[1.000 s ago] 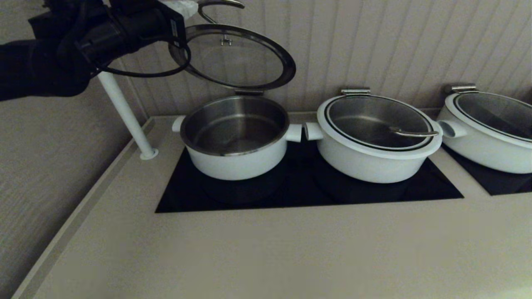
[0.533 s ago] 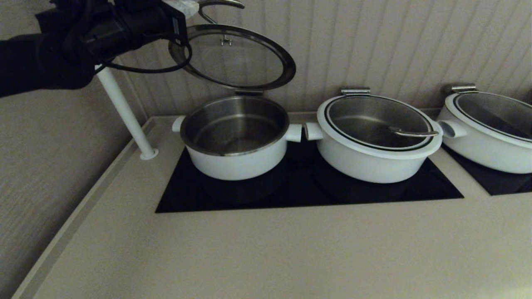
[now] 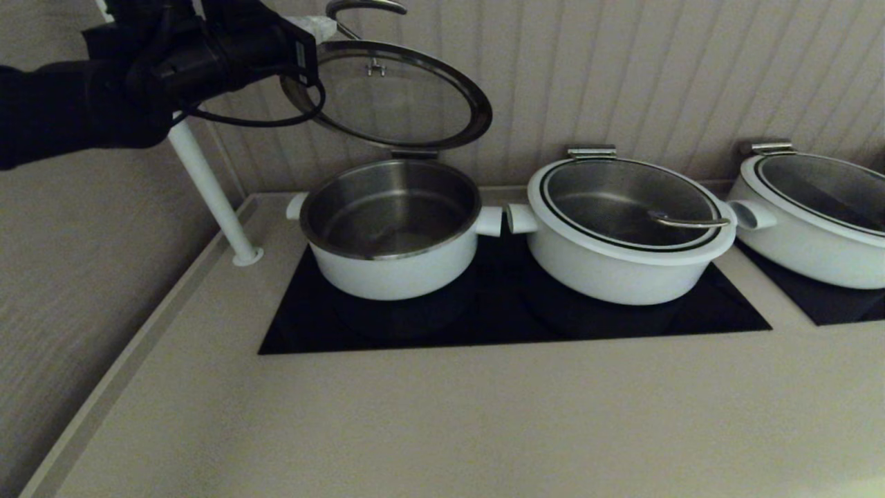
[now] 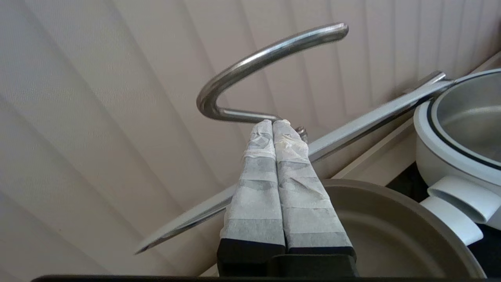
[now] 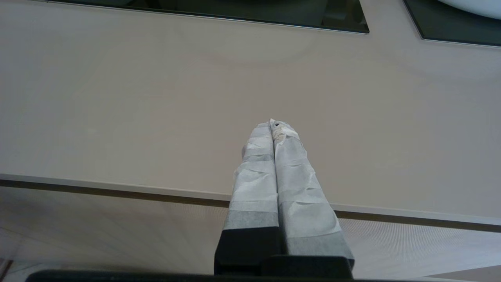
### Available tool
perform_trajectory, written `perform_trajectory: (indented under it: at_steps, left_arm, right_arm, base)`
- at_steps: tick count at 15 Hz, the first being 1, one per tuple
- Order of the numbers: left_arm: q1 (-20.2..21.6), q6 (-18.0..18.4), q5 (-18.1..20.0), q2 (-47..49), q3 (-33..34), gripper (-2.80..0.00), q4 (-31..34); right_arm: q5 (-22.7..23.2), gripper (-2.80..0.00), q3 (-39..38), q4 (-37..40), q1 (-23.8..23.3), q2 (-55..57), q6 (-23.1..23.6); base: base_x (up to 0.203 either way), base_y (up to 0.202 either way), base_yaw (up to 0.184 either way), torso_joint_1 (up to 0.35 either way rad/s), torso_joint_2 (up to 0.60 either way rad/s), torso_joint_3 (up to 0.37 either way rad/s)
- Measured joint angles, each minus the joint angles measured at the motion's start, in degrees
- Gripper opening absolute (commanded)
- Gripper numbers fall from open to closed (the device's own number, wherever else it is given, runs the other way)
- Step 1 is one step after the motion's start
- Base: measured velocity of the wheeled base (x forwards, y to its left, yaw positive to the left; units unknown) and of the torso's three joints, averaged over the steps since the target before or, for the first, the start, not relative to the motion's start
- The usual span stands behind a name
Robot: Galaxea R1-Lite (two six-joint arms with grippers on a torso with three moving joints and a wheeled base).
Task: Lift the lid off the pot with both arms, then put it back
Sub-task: Close the pot lid
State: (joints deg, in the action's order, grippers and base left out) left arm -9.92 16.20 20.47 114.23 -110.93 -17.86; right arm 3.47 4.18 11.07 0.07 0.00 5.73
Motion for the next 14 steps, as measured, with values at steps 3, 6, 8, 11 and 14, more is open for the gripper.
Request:
perform_trajectory:
  at_steps: [3,6,8,11,14]
  left_arm:
    - [0.00,0.02,-0.07,0.57,0.00,-2.80,-0.18]
    - [0.00,0.05,-0.10,0.83,0.06,-2.80,-0.39]
    - [0.00,0.06,-0.11,0.83,0.10,-2.80,-0.29]
    - [0.00,0.06,-0.11,0.71,0.18,-2.80,-0.13]
    - [0.00,0.06,-0.11,0.49,0.21,-2.80,-0.07]
  right_arm:
    - [-0.04,-2.80,0.00,0.00,0.00,0.00,0.00]
    - [-0.05,-2.80,0.00,-0.02,0.00,0.00,0.00]
    - [-0.04,-2.80,0.00,-0.02,0.00,0.00,0.00]
    - [-0.01,-2.80,0.00,-0.02,0.00,0.00,0.02]
    - [-0.04,-2.80,-0.02,-0.05,0.00,0.00,0.00]
  base:
    - [0.000,0.000,0.000,0.000,0.00,0.000]
    - [0.000,0.000,0.000,0.000,0.00,0.000]
    - [0.000,0.000,0.000,0.000,0.00,0.000]
    - [0.000,0.000,0.000,0.000,0.00,0.000]
    - [0.000,0.000,0.000,0.000,0.00,0.000]
